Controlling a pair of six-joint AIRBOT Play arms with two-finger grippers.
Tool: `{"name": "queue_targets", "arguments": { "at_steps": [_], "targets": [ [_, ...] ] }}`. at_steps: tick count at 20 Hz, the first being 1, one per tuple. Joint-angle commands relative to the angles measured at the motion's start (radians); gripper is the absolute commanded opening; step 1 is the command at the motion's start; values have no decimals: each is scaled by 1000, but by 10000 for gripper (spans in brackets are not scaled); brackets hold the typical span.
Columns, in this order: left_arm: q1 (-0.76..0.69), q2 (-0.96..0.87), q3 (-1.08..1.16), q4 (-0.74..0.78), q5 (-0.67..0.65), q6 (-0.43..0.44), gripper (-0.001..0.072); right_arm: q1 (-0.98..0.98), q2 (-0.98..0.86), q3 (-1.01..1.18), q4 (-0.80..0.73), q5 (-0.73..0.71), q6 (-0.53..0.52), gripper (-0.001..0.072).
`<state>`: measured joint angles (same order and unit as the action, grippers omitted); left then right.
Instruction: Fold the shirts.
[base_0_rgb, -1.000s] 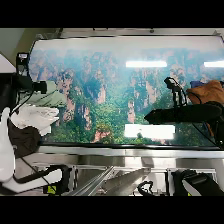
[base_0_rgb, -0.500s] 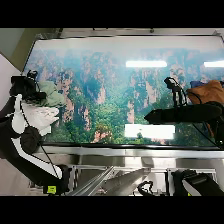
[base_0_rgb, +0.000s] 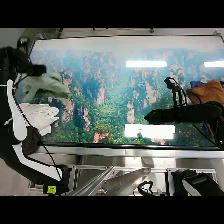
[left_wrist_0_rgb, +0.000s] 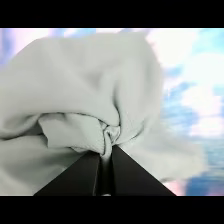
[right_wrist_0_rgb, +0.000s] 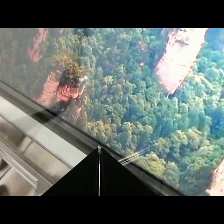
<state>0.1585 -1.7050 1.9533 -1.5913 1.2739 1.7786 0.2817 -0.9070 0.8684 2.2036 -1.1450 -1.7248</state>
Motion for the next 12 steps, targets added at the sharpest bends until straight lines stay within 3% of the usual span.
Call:
{"name": "queue_targets", "arguments": {
  "at_steps": [1, 8, 12],
  "targets": [
    [-183, 158, 93, -344, 68, 0, 15, 0, 1, 0, 0, 1, 0, 27],
    [-670, 288, -211, -391, -62, -131, 15, 0, 1, 0, 0, -1, 0, 27],
    [-797, 213, -381, -395, -217, -211, 15, 0, 2, 0, 12, -26, 23, 27]
  ]
}}
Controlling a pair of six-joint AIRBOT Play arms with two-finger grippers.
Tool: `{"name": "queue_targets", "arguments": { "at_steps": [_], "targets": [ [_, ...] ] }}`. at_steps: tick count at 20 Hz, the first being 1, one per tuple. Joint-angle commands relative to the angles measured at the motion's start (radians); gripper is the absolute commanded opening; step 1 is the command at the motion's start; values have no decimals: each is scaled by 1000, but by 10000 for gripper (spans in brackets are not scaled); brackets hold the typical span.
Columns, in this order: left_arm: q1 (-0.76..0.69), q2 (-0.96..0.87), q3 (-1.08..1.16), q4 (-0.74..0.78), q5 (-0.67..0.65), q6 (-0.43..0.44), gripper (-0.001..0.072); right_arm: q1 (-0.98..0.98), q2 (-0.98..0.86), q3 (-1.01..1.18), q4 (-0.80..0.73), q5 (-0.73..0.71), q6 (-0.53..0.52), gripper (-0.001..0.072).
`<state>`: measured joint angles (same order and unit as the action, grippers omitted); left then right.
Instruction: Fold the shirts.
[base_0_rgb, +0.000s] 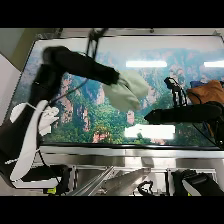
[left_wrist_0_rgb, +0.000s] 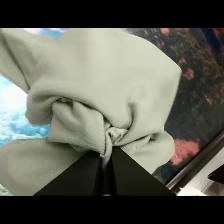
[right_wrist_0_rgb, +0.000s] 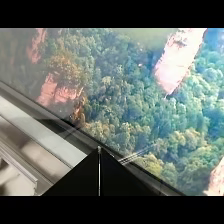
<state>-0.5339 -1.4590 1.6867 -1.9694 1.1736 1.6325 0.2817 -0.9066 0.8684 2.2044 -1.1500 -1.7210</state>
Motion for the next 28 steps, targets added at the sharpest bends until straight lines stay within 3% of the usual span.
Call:
{"name": "queue_targets", "arguments": {
  "at_steps": [1, 3, 4, 5, 6, 12, 13, 14, 15, 17, 20, 21, 24, 28],
  "targets": [
    [-119, -56, -144, -22, -164, -68, 15, 0, 2, 0, 26, -34, 19, 27],
    [-146, -109, -161, -25, -230, -95, 16, 0, 2, 3, 46, -52, 19, 27],
    [-157, -132, -153, -26, -251, -107, 144, 0, 3, 8, 45, -59, 19, 27],
    [-162, -149, -131, -24, -246, -107, 559, 0, 5, 14, 45, -71, 19, 27],
    [-156, -162, -91, -24, -215, -117, 693, -2, 5, 24, 44, -76, 20, 26],
    [53, -77, 135, -17, 212, -89, 692, -201, 3, 61, 18, 43, 34, 35],
    [93, -35, 87, -16, 245, -89, 692, -243, -8, 61, 7, 84, 34, 152],
    [119, 9, 10, -19, 253, -94, 692, -285, -29, 61, 8, 140, 34, 454],
    [134, 61, -104, -27, 238, -103, 692, -320, -61, 62, 11, 186, 33, 560],
    [118, 152, -360, -90, 139, -117, 692, -381, -172, 84, 32, 216, -1, 555],
    [15, 241, -740, -241, -207, -117, 692, -416, -407, 183, 105, 215, -51, 541],
    [-25, 243, -822, -284, -321, -116, 692, -414, -487, 238, 115, 207, -69, 459],
    [-110, 195, -927, -389, -550, -117, 692, -372, -732, 451, 115, 146, -87, 438],
    [-150, 36, -844, -397, -615, -123, 691, -307, -992, 741, 115, 67, -72, 438]
  ]
}}
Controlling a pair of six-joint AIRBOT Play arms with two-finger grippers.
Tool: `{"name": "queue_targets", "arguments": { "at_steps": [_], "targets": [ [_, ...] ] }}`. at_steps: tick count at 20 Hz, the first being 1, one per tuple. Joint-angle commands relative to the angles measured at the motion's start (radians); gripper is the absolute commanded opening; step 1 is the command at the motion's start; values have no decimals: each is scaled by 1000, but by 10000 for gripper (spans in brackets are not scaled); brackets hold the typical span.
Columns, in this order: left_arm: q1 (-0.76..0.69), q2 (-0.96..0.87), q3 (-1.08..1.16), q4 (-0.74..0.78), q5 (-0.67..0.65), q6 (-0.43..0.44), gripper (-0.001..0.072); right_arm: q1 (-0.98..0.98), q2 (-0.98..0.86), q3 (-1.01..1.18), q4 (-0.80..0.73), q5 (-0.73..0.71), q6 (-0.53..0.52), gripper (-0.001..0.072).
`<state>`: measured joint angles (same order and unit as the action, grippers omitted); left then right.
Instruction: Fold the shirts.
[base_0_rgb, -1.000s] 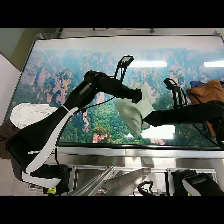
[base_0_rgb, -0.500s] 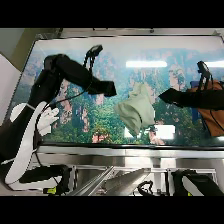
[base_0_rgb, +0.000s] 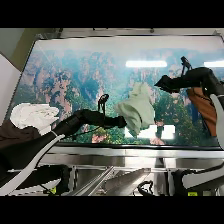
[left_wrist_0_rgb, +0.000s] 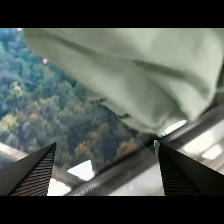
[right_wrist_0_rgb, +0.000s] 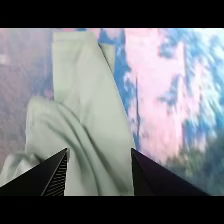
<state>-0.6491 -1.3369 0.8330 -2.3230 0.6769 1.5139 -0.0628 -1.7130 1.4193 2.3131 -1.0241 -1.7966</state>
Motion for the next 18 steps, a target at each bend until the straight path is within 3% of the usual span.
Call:
{"name": "queue_targets", "arguments": {
  "at_steps": [1, 8, 10, 11, 12, 13, 14, 15, 18],
  "targets": [
    [-35, -128, 46, -42, -116, -4, 691, 51, -235, 247, 6, -69, 14, 437],
    [-11, -305, 203, -29, -116, -4, 687, 114, -435, 441, 6, -56, 27, 436],
    [-11, -326, 233, -27, -116, -4, 511, 113, -455, 452, 3, -45, 39, 435],
    [-11, -328, 242, -26, -114, -4, 337, 113, -455, 452, 3, -45, 39, 434],
    [-11, -325, 243, -26, -114, -4, 147, 113, -455, 452, 3, -48, 39, 369],
    [-11, -320, 243, -24, -109, -3, 17, 113, -455, 453, 3, -52, 39, 254],
    [-11, -314, 243, -24, -100, -3, 17, 113, -455, 453, 3, -49, 39, 201],
    [-11, -306, 243, -24, -90, -2, 17, 113, -455, 456, 3, -45, 38, 43],
    [-4, -250, 243, -24, -63, 24, 17, 112, -452, 488, 8, -42, 39, 25]
  ]
}}
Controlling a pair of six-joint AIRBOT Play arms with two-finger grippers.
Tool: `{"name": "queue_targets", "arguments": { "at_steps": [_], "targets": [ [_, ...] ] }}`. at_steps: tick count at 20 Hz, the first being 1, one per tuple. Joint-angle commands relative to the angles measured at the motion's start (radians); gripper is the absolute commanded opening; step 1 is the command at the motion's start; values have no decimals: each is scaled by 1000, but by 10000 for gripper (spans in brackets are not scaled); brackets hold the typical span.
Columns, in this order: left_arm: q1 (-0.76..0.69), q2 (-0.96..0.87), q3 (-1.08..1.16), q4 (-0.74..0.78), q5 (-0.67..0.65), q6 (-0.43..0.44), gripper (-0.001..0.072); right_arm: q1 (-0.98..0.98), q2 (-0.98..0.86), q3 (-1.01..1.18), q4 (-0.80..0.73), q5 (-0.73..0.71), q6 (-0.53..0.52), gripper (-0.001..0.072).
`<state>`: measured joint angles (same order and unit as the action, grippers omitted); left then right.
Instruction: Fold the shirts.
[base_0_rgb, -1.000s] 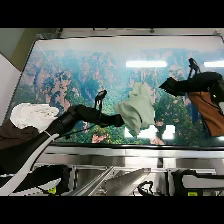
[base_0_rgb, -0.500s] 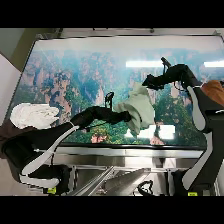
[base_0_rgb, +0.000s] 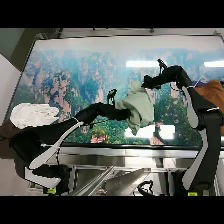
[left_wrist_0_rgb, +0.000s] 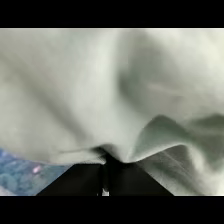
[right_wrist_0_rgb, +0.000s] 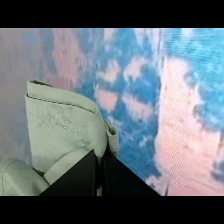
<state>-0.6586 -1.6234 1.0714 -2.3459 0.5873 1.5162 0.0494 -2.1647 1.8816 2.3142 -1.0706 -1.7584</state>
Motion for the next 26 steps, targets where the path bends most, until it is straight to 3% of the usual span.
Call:
{"name": "queue_targets", "arguments": {
  "at_steps": [1, 5, 8, 11, 14, 15, 18, 19, 21, 26],
  "targets": [
    [20, 74, 4, 3, 47, 44, 17, -3, 11, 54, 8, -14, 0, 24],
    [148, 287, 59, 156, 170, 63, 17, -42, 169, 210, 30, -47, -19, 23],
    [267, 435, 225, 222, 301, 63, 16, -84, 427, 218, 46, -23, -102, 23],
    [334, 552, 394, 235, 330, 68, 16, -115, 694, 218, 36, -17, -205, 23],
    [386, 679, 517, 295, 338, 88, 16, -132, 958, 217, -106, 48, -254, 23],
    [400, 719, 547, 372, 355, 80, 15, -134, 1033, 216, -195, 55, -251, 23],
    [449, 840, 545, 657, 430, -73, 16, -135, 1215, 162, -497, 58, -139, 23],
    [472, 874, 511, 687, 436, -83, 15, -135, 1249, 137, -560, 56, -112, 23],
    [527, 929, 417, 661, 435, -85, 15, -135, 1282, 95, -618, 14, -81, 24],
    [557, 969, 179, 590, 427, -85, 16, -135, 1208, 28, -581, -285, -39, 23]
  ]
}}
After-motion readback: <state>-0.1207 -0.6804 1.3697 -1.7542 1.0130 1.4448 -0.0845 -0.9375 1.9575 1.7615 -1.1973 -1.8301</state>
